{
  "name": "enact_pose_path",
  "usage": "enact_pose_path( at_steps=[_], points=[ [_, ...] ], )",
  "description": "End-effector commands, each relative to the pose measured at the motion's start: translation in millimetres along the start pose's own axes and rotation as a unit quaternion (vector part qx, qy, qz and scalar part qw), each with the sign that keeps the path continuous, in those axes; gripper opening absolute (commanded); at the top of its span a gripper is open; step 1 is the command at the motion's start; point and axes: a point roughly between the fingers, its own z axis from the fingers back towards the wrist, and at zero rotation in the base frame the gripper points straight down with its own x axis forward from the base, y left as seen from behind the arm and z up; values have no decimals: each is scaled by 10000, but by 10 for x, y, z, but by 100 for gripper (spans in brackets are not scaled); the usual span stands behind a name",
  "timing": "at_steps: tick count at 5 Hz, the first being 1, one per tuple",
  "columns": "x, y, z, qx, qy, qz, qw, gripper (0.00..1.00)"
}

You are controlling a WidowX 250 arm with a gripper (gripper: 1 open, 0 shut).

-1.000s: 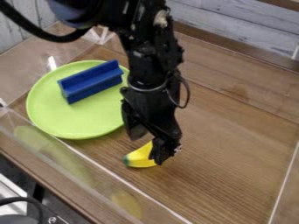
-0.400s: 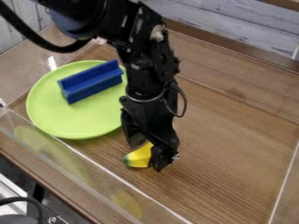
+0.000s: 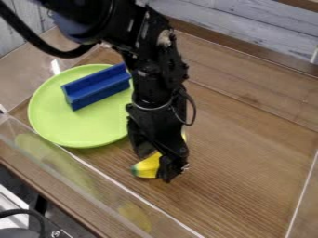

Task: Put the banana in the green plate

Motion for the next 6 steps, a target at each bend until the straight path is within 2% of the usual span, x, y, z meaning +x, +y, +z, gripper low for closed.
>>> enact_pose_path(
  at_steps=[1, 5, 6],
  points=[
    [11, 27, 13, 17, -75, 45, 10000, 100],
    [-6, 50, -3, 54, -63, 35, 10000, 100],
    [-5, 53, -53, 74, -71, -63, 9999, 100]
  ],
)
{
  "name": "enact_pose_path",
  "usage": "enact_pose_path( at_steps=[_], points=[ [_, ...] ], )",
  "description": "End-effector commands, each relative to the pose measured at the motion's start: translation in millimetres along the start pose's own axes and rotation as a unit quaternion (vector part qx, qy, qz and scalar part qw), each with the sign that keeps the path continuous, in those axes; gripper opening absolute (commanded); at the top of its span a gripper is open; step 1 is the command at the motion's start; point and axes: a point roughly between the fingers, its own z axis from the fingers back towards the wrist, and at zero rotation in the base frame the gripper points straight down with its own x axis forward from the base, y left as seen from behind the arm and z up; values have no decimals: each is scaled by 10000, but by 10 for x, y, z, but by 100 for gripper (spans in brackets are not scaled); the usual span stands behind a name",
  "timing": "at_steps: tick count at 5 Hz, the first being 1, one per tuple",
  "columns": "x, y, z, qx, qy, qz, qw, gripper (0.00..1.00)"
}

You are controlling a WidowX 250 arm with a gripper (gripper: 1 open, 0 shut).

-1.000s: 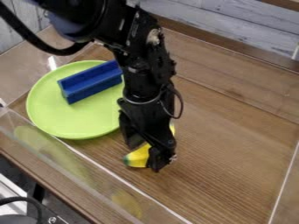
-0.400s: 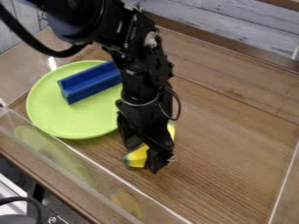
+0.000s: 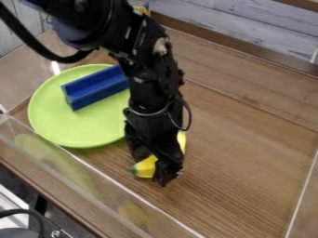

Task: Put the banana in the green plate

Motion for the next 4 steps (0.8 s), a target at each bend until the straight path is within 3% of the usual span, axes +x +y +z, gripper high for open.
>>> enact_pose_path(
  at_steps=[1, 2, 4],
  points=[
    [25, 18, -16, 49, -77, -69, 9999, 100],
    [31, 18, -48, 58, -84, -99, 9999, 0],
    [4, -4, 7, 55, -43, -96, 9999, 0]
  ],
)
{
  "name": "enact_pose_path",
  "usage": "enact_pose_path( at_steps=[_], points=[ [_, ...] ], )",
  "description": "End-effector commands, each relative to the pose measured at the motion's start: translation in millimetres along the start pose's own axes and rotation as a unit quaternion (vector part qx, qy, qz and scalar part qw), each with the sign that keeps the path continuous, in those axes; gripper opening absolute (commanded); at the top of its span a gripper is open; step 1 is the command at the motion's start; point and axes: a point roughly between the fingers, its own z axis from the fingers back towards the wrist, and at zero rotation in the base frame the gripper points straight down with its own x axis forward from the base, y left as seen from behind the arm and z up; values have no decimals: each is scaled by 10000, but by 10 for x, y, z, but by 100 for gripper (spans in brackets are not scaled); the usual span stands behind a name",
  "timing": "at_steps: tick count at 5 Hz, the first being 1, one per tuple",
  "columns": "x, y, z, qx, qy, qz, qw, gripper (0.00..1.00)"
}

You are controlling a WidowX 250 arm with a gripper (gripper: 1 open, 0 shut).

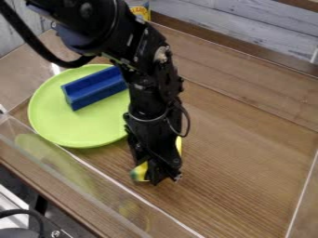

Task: Put the banana in the green plate

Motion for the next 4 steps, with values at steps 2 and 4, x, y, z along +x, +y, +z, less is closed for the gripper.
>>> enact_pose_path(
  at_steps=[2, 4],
  points=[
    [23, -16, 127, 60, -140, -8, 9999, 0],
    [29, -27, 166, 65, -144, 21, 9999, 0]
  ],
)
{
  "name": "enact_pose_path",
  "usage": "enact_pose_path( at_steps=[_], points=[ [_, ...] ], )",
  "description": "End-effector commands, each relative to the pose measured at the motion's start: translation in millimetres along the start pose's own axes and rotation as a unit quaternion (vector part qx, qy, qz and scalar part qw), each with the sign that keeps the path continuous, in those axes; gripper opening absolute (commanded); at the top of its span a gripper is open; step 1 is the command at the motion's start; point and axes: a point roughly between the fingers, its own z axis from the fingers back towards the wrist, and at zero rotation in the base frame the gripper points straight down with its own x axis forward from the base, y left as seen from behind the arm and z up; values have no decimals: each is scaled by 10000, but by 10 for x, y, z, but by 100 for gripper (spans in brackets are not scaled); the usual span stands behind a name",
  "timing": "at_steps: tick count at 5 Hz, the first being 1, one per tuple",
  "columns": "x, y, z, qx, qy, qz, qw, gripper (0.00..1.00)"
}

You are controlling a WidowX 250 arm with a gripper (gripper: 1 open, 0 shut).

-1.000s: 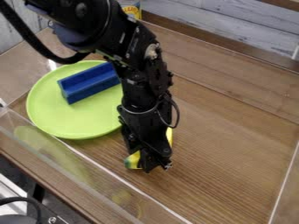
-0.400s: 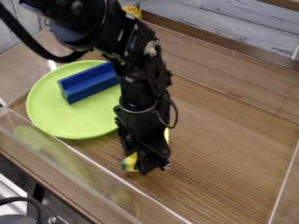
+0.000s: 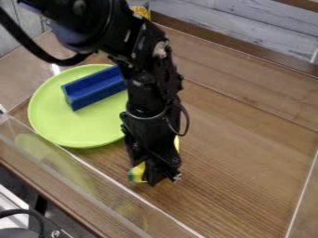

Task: Put the banana in the green plate

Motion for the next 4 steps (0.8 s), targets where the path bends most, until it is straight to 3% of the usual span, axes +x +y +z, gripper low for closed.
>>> enact_pose_path(
  at_steps=[1, 4],
  points=[
    [85, 1, 120, 83, -249, -44, 9996, 0],
    [100, -10, 167, 86, -266, 15, 9996, 0]
  ],
)
